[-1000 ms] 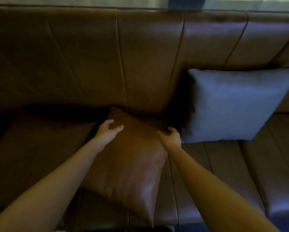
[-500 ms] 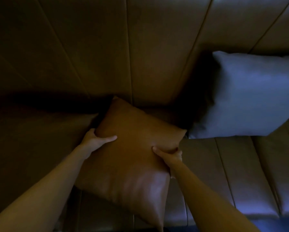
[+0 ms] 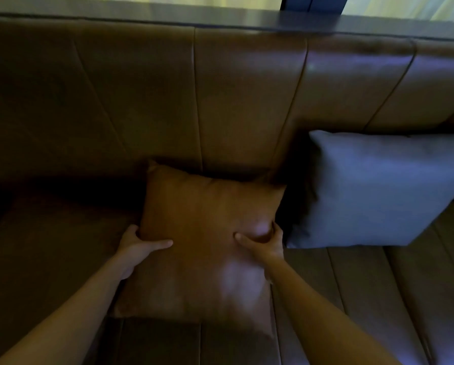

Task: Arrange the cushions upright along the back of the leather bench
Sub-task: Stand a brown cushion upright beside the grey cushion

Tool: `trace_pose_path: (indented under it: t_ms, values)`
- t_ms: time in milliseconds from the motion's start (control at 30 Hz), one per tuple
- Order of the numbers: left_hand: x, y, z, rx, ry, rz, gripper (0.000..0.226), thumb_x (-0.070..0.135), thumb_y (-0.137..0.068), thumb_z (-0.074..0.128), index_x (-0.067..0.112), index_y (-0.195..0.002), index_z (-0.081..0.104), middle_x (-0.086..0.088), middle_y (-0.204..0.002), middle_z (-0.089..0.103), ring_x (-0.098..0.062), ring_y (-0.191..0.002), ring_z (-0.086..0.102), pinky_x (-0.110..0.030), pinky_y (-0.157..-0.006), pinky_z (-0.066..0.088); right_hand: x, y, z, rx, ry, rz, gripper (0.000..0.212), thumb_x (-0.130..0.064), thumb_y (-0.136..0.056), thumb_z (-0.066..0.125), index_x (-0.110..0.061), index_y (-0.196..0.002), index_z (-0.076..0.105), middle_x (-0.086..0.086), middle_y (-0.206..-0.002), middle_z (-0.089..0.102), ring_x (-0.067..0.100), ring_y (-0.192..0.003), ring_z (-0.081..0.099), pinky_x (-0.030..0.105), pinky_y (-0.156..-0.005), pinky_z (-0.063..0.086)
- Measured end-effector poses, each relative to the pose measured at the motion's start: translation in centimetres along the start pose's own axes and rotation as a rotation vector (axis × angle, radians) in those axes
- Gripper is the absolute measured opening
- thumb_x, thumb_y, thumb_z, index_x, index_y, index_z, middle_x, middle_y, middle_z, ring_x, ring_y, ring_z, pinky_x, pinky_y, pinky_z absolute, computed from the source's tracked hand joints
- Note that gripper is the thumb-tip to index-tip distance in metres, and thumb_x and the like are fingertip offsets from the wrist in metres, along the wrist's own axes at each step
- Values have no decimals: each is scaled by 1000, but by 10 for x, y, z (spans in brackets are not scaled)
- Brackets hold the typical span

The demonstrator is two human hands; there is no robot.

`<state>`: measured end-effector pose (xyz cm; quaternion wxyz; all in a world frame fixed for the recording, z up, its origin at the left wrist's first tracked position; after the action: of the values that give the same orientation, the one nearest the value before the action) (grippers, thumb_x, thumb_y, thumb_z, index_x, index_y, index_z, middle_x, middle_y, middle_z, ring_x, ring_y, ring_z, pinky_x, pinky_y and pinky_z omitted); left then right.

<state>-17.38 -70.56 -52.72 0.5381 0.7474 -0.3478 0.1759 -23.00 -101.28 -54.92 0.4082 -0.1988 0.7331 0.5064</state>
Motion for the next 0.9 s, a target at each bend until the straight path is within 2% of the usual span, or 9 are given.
trace_pose_path:
  t_ms: [133, 233, 300, 367, 500, 800, 900]
  values:
    - [21, 4, 4, 56, 69, 54, 107, 26, -54, 91, 17, -143, 33, -11, -144, 45, -37, -127, 47, -51, -92, 43, -51, -7, -8, 10, -14, -125, 120, -37, -58, 91, -36, -151, 15, 4, -152, 33, 33, -139, 37, 53, -108, 42]
    - [36, 3, 13, 63, 120, 103, 118, 31, -47, 92, 21, -146, 28, -9, -148, 41, -37, -132, 42, -57, -99, 41, -85, -17, -17, 6, -11, -220, 118, -34, -60, 90, -36, -151, 15, 4, -153, 33, 32, -139, 36, 53, -108, 41]
    - [45, -3, 23, 49, 168, 124, 112, 23, -58, 90, 22, -148, 24, -7, -152, 37, -36, -135, 39, -57, -100, 40, -101, -25, -24, -8, -8, -256, 116, -27, -64, 89, -32, -153, 14, 5, -154, 32, 31, -140, 35, 50, -109, 41]
    - [53, -9, 35, 20, 224, 131, 109, 19, -64, 87, 27, -150, 19, -5, -155, 31, -36, -138, 35, -60, -102, 38, -109, -35, -27, -33, 4, -256, 116, -24, -66, 88, -31, -154, 12, 5, -155, 30, 31, -141, 33, 52, -110, 39]
    - [68, -16, 52, -15, 219, 180, 120, 26, -63, 87, 39, -151, 7, 0, -159, 20, -35, -143, 25, -64, -103, 35, -98, -47, -33, -9, 5, -173, 117, -30, -65, 88, -34, -153, 12, 6, -155, 32, 35, -140, 34, 58, -109, 38]
    - [66, -19, 49, 61, 251, 228, 109, 19, -68, 84, 34, -152, 17, -2, -156, 28, -36, -141, 29, -63, -101, 37, -96, -46, -37, 63, -22, -204, 104, -28, -69, 86, -27, -152, 24, 7, -148, 41, 32, -135, 43, 48, -104, 45]
    - [69, -20, 50, 48, 222, 216, 110, 19, -68, 84, 35, -152, 15, -3, -157, 26, -36, -142, 28, -64, -103, 35, -90, -47, -37, 68, -15, -194, 103, -30, -71, 84, -29, -153, 21, 7, -149, 40, 32, -135, 42, 50, -104, 45]
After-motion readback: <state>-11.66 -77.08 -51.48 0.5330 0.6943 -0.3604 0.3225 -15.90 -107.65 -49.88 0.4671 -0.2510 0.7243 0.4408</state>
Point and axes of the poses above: each hand's wrist, its own y-axis away from the middle knuckle, its own z-axis out of the palm, x = y × z, the point moved 6 cm from there along -y, towards the middle knuckle
